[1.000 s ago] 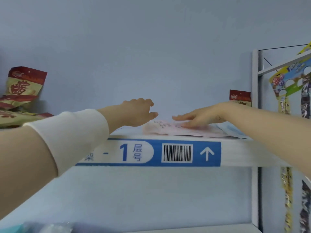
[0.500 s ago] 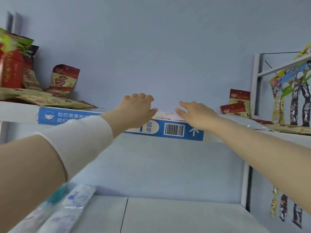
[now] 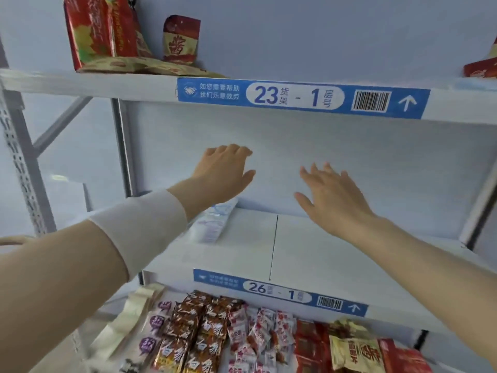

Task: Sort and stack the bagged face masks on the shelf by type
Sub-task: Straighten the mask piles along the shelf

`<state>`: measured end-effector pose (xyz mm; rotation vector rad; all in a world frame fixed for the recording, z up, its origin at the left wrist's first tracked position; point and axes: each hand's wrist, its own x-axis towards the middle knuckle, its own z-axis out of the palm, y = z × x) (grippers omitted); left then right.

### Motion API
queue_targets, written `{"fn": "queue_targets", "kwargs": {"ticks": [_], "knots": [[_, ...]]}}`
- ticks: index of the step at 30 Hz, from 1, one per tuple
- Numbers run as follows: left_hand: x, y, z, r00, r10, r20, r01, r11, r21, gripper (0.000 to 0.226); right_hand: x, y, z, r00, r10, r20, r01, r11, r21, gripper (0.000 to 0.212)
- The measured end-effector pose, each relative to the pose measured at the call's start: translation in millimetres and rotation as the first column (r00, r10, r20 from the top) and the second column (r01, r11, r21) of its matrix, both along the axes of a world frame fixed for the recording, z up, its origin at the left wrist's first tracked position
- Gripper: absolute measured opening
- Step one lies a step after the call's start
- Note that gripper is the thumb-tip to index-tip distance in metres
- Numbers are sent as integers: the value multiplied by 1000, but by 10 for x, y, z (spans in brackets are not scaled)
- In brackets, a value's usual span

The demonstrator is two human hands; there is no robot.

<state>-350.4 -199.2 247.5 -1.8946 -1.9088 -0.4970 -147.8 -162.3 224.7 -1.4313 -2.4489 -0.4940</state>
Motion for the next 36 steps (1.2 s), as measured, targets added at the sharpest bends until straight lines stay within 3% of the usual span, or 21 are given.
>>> {"fn": "queue_targets", "kwargs": {"ticks": [4,7,10,13,17,21,23,27,31,36], "knots": [[-433,18,-628,992,67,106,-56,993,-99,49,-542,71,-571,999,-8,35,11,994,-108,59],[-804,60,-1259,952,170,255,-101,960,-262,49,-952,125,-1039,1000,-24,-19,18,970,-242,60],[-1133,125,-1882,838,271,474,-70,914,-399,50,-1297,203,-1518,995,-71,-73,40,929,-369,59],[-1368,268,-2304,696,349,628,-51,896,-441,50,-1549,325,-1902,974,-130,-187,20,867,-498,59],[-1594,655,-2532,538,396,744,-68,900,-431,51,-1825,737,-2170,879,-253,-403,-58,783,-620,61],[-1760,1146,-2615,420,404,813,-132,913,-385,54,-2201,1401,-2241,711,-402,-577,-152,713,-684,63],[-1826,1372,-2650,404,438,803,-179,899,-400,56,-2422,1701,-2282,645,-472,-601,-176,673,-718,65],[-1875,1666,-2725,409,498,764,-229,867,-443,56,-2769,2084,-2401,606,-559,-566,-110,646,-755,63],[-1911,1783,-2765,419,523,742,-233,852,-470,60,-2881,2165,-2507,611,-554,-566,-28,699,-714,43],[-1953,1713,-2747,497,519,695,-137,838,-528,62,-2756,2013,-2569,535,-544,-647,-98,720,-687,35]]}}
